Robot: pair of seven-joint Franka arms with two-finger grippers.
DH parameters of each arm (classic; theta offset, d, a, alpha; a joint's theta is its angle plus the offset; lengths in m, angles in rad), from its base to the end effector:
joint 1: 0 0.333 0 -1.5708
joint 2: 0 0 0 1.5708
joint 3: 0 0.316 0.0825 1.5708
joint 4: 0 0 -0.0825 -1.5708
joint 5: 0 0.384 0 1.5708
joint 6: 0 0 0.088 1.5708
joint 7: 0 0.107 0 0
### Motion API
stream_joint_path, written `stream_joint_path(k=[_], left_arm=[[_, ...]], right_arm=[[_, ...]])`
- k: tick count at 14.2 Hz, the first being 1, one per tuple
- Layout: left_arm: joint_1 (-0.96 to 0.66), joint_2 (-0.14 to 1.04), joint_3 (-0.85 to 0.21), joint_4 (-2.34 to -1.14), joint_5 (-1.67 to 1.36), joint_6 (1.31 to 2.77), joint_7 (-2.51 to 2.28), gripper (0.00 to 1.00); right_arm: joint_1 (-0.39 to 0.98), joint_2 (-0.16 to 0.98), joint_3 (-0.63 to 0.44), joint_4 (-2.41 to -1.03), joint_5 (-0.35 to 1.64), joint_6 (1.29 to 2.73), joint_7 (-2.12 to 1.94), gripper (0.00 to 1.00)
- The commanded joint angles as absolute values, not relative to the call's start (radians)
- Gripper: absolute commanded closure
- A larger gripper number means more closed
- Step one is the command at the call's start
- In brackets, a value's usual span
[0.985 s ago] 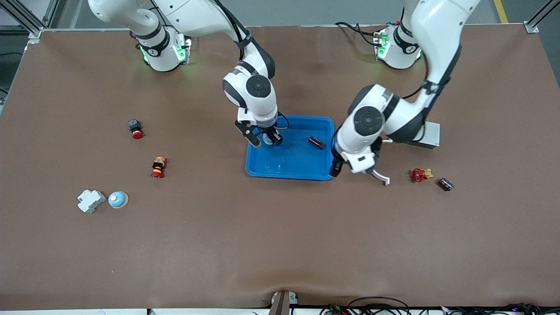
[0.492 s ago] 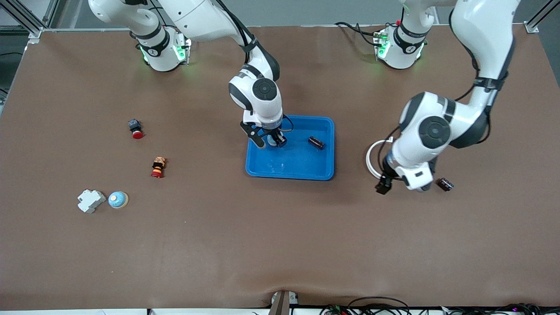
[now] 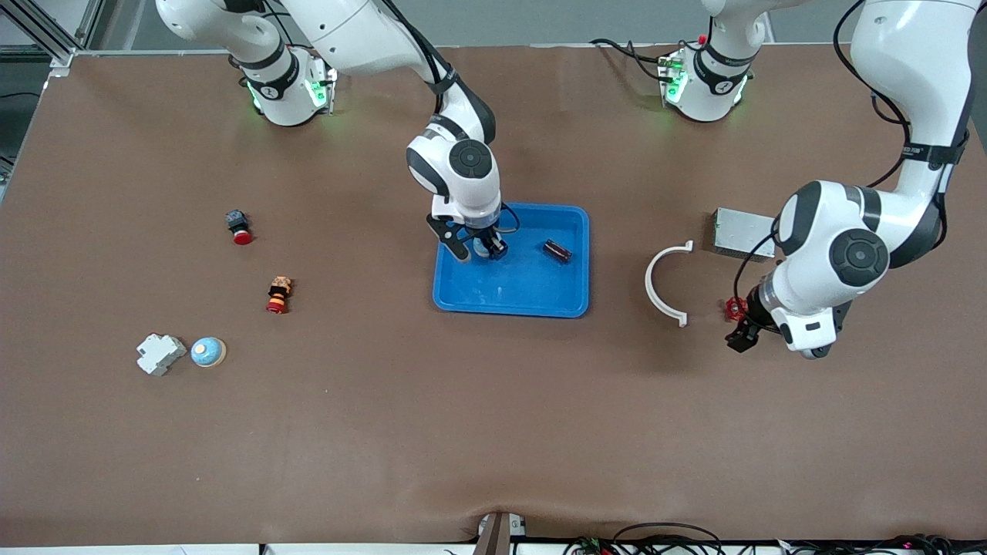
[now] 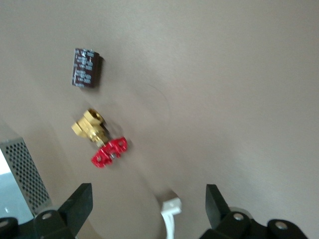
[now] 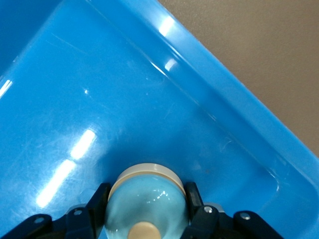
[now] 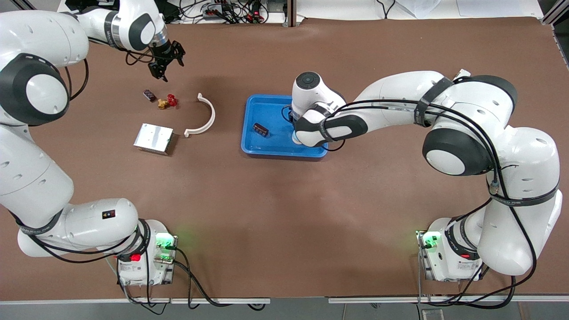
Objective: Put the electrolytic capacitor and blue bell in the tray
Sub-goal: 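Release the bell in the tray while the left gripper reaches the capacitor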
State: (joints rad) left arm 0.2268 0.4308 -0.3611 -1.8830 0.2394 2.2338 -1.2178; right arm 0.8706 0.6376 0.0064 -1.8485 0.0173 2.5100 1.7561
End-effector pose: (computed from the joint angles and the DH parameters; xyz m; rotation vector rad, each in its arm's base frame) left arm 0.6232 -0.0643 0.2885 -2.7385 -1.4223 0.0181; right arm 0.4123 0.4952 0.1788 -2.8087 1.3468 0.0120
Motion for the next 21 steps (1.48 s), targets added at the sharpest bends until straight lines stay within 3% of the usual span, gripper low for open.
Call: stream_joint_path(k=[1,7,11,15,21], left_arm=[[0.245,0.468,-0.371,-1.881,0.339,2.238,-1.210,0.00],[0.295,0.560,-0.370,-1.888,0.425,2.341,-1.219,0.00],[0.324,0.557,-0.370,-1.888,0.440,2.339,-1.207,0.00],[0.371,0.571,-0.370,-1.904,0.547,2.341,-1.207,0.00],[0.422,0.587,-0.371,-1.921,0.595,2.347,-1.169,0.00]], right_arm=[[0.888,0.653,-0.006,-1.827,0.015,2.507,1.781,0.01],[0.885,0.640,-0.011,-1.806,-0.026,2.462,1.764,0.00],[0.835,0.536,-0.012,-1.766,-0.049,2.188,1.621,0.00],[0.694,0.411,-0.012,-1.772,-0.048,1.993,1.309,0.00],[0.431,0.338,-0.015,-1.787,-0.077,1.967,0.837,0.00]])
